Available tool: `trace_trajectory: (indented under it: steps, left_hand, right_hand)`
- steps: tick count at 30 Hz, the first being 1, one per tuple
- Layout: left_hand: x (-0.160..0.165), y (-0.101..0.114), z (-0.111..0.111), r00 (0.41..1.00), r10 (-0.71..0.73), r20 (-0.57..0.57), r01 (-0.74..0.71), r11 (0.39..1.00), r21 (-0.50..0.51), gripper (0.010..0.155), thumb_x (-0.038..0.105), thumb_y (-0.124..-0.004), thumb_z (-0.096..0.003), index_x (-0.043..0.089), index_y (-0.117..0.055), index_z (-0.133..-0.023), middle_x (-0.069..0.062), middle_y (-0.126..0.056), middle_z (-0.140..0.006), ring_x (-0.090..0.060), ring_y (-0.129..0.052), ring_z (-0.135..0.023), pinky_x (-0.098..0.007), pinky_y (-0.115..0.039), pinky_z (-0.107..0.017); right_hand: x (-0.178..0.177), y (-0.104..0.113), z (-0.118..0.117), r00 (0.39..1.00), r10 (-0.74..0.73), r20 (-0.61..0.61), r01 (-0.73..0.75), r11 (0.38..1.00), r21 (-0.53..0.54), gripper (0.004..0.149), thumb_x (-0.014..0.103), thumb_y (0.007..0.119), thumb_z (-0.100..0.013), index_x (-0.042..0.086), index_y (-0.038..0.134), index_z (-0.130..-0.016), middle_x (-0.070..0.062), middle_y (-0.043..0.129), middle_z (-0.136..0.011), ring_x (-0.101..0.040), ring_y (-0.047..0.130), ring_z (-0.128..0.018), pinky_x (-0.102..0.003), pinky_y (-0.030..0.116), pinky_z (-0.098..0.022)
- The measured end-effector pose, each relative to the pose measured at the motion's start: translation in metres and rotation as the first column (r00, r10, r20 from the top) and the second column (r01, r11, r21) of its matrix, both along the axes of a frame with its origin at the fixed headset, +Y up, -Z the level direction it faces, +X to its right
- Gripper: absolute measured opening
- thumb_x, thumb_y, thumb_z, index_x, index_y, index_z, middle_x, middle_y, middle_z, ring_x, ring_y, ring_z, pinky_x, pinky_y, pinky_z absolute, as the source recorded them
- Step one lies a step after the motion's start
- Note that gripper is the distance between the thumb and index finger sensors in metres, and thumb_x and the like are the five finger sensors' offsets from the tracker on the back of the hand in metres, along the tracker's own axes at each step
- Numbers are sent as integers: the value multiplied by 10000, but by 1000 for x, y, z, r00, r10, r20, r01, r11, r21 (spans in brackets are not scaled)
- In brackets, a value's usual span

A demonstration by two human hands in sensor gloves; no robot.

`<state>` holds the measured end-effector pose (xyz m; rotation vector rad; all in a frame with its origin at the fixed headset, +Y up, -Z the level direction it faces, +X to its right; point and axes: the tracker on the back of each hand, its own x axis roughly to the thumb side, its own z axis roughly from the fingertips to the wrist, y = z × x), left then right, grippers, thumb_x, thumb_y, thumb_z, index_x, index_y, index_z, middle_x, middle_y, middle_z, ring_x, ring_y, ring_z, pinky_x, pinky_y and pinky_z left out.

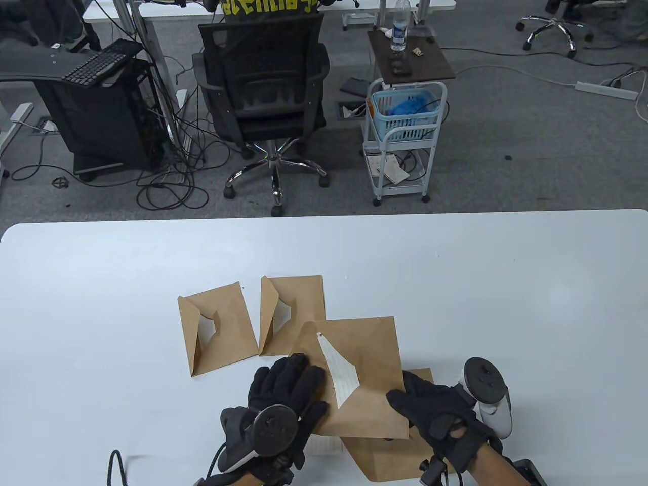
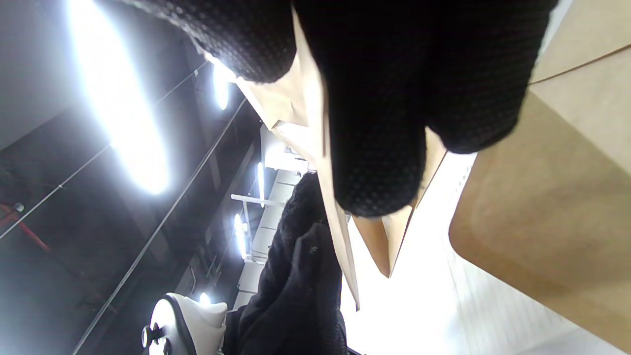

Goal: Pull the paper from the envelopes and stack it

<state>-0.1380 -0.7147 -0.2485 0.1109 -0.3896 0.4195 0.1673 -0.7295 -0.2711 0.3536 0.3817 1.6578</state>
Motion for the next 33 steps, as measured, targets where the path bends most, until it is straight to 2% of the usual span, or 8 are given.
trace_trajectory:
  steps: [7,11,14,16,17,21,25,33]
  left_hand:
    - [-5,-5,-7,981,193,30,-185,969,-165,657,542,-646,-515,248,-551,-1094,-124,-384,-1188,-443,-416,-1113,-650,-266,-778]
    - [-7,-10,-11,887,461,-6,-436,836,-334,622,509,-677,-513,209,-635,-1057,-132,-388,-1178,-454,-413,-1102,-653,-261,-770]
    - [-10,-13,-13,834,550,-41,-520,760,-390,530,471,-736,-508,243,-706,-986,-127,-418,-1167,-444,-434,-1097,-653,-281,-767]
    - [-12,-13,-13,821,566,-67,-545,746,-382,445,432,-769,-503,251,-778,-909,-117,-474,-1151,-440,-476,-1087,-655,-309,-764]
    - [-13,-12,-12,831,551,-70,-536,763,-361,414,420,-780,-500,250,-804,-877,-114,-498,-1143,-439,-495,-1082,-656,-321,-762]
    - [-12,-7,-9,872,485,-63,-481,828,-287,399,427,-784,-499,251,-818,-856,-108,-551,-1126,-434,-546,-1068,-657,-356,-758]
    - [-13,-6,-9,865,497,-75,-497,823,-274,390,422,-797,-495,249,-835,-842,-96,-585,-1113,-424,-582,-1058,-653,-380,-758]
    - [-26,-10,-16,859,492,-140,-512,823,-248,394,411,-825,-481,207,-836,-818,-66,-670,-1062,-395,-672,-1020,-642,-447,-748]
  right_hand:
    - [-12,-3,2,989,-48,-138,45,999,-23,453,303,734,-520,229,711,-966,-110,925,-811,-264,1081,-493,-480,857,-456]
    - [-19,-4,3,980,11,-199,-7,1000,25,452,302,729,-524,243,702,-971,-110,907,-832,-276,1072,-520,-486,846,-471]
    - [-22,-3,4,982,13,-190,-8,1000,27,451,295,733,-522,234,708,-968,-126,904,-832,-289,1069,-524,-493,840,-471]
    - [-22,-1,5,983,52,-175,-43,997,56,445,296,738,-521,225,721,-960,-127,909,-827,-297,1068,-527,-499,838,-471]
    - [-22,-1,6,983,83,-166,-72,995,72,445,299,743,-521,217,726,-958,-129,915,-822,-302,1066,-535,-502,835,-475]
    - [-22,2,8,989,132,-65,-123,983,137,436,329,793,-508,167,769,-912,-140,970,-729,-276,1080,-490,-488,853,-448]
    - [-20,6,9,990,142,5,-140,974,180,406,336,813,-497,178,820,-871,-117,1005,-670,-248,1096,-426,-469,872,-416]
    - [-14,10,9,977,209,43,-213,947,238,398,324,816,-494,171,837,-860,-122,1010,-662,-254,1094,-416,-472,872,-413]
